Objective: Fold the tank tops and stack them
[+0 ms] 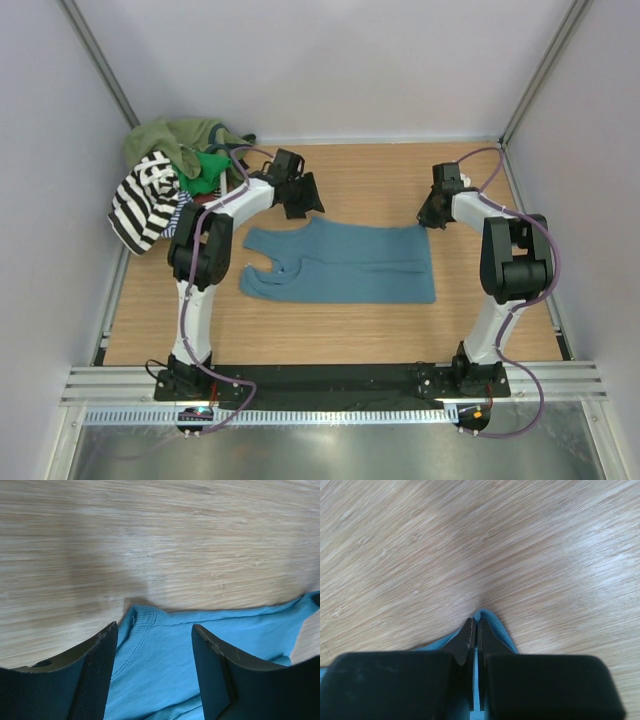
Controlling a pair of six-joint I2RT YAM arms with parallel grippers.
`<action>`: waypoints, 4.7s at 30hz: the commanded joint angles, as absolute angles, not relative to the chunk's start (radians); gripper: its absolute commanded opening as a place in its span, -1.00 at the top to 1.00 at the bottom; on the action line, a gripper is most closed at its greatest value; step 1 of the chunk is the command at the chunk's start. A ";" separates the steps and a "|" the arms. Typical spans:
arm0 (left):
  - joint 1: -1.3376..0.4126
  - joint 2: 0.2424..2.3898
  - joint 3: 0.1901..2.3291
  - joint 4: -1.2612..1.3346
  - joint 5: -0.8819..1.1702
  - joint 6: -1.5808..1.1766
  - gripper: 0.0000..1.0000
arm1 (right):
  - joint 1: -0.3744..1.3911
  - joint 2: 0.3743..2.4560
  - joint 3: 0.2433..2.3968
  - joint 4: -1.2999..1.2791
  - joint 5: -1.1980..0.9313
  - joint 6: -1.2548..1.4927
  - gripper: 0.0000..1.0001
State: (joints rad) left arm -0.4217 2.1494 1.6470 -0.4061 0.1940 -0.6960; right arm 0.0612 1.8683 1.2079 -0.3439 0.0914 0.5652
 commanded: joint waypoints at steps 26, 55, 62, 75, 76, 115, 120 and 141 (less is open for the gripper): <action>-0.477 2.119 1.718 -0.519 -0.023 -0.584 1.00 | 0.058 1.778 1.226 -0.342 0.089 0.548 0.97; -0.627 1.638 1.200 -0.397 -0.242 -0.601 1.00 | 0.069 1.309 0.868 -0.382 -0.061 0.551 0.97; -0.683 1.542 1.092 -0.380 -0.305 -0.630 1.00 | 0.072 1.207 0.784 -0.405 -0.083 0.569 0.98; -0.824 1.442 0.947 -0.359 -0.428 -0.732 1.00 | 0.071 1.141 0.696 -0.446 -0.028 0.609 0.98; -0.833 1.439 0.933 -0.359 -0.434 -0.738 1.00 | 0.072 1.141 0.690 -0.449 -0.020 0.614 0.97; -0.650 1.224 0.796 -0.370 -0.476 -0.804 0.16 | 0.077 1.143 0.695 -0.373 -0.075 0.580 0.25; -0.506 1.301 0.862 -0.356 -0.443 -0.770 -0.15 | 0.084 1.158 0.701 -0.356 -0.089 0.574 0.25; -0.304 1.574 0.911 -0.261 -0.238 -0.765 0.93 | 0.086 1.147 0.672 -0.367 -0.106 0.546 0.24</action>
